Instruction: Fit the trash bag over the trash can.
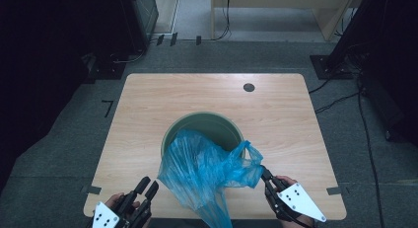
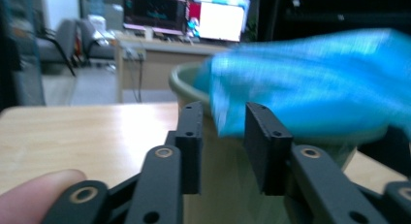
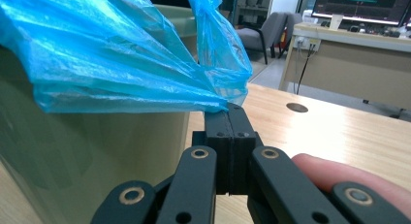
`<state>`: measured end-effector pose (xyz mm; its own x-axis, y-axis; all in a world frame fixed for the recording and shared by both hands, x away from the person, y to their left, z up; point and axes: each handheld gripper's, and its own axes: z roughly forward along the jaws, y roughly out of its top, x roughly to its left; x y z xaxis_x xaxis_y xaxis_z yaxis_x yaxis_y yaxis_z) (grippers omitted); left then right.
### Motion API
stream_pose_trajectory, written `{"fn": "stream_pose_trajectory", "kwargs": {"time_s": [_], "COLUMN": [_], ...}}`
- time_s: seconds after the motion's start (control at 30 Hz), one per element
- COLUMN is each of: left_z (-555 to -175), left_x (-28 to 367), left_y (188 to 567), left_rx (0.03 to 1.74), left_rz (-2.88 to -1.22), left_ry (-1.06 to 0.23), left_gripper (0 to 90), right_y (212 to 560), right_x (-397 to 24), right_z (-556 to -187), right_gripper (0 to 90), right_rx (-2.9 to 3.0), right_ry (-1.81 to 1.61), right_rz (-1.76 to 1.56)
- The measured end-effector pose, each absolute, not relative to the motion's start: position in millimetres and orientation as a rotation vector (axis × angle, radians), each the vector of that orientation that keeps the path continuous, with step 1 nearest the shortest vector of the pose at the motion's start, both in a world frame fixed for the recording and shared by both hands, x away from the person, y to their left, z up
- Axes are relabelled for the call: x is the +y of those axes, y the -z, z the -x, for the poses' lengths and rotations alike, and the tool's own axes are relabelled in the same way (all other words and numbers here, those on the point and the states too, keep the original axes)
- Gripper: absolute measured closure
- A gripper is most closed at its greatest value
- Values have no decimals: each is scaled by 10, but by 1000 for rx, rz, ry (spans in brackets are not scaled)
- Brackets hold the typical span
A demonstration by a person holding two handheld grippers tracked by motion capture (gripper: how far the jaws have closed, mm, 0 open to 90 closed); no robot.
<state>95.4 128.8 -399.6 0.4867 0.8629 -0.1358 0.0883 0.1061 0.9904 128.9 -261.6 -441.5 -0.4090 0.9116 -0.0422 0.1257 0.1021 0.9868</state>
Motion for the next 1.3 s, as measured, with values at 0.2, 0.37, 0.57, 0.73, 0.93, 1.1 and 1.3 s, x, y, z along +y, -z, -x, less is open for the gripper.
{"fn": "stream_pose_trajectory", "kwargs": {"time_s": [0.2, 0.37, 0.57, 0.73, 0.93, 1.1, 1.3], "left_z": [-792, -684, -614, -697, -811, -925, -995], "left_x": [1030, 791, 331, 342, 606, 880, 1182], "left_y": [3745, 3635, 3682, 3786, 3824, 3815, 3754], "left_rx": [865, 820, 800, 844, 855, 873, 884], "left_rz": [-1360, -1384, -1578, -1644, -1628, -1571, -1499], "left_ry": [-700, -699, -696, -734, -609, -587, -563], "left_gripper": [525, 417, 216, 460, 846, 894, 897], "right_y": [4397, 4393, 4382, 4374, 4394, 4408, 4456], "right_x": [-2591, -2569, -2541, -2537, -2582, -2602, -2621], "right_z": [-1282, -1262, -1240, -1201, -1194, -1192, -1188], "right_gripper": [900, 900, 900, 900, 900, 900, 900], "right_rx": [1650, 1646, 1647, 1655, 1661, 1664, 1683], "right_ry": [-1392, -1395, -1408, -1419, -1417, -1394, -1370], "right_rz": [-1022, -1008, -994, -956, -958, -948, -948]}}
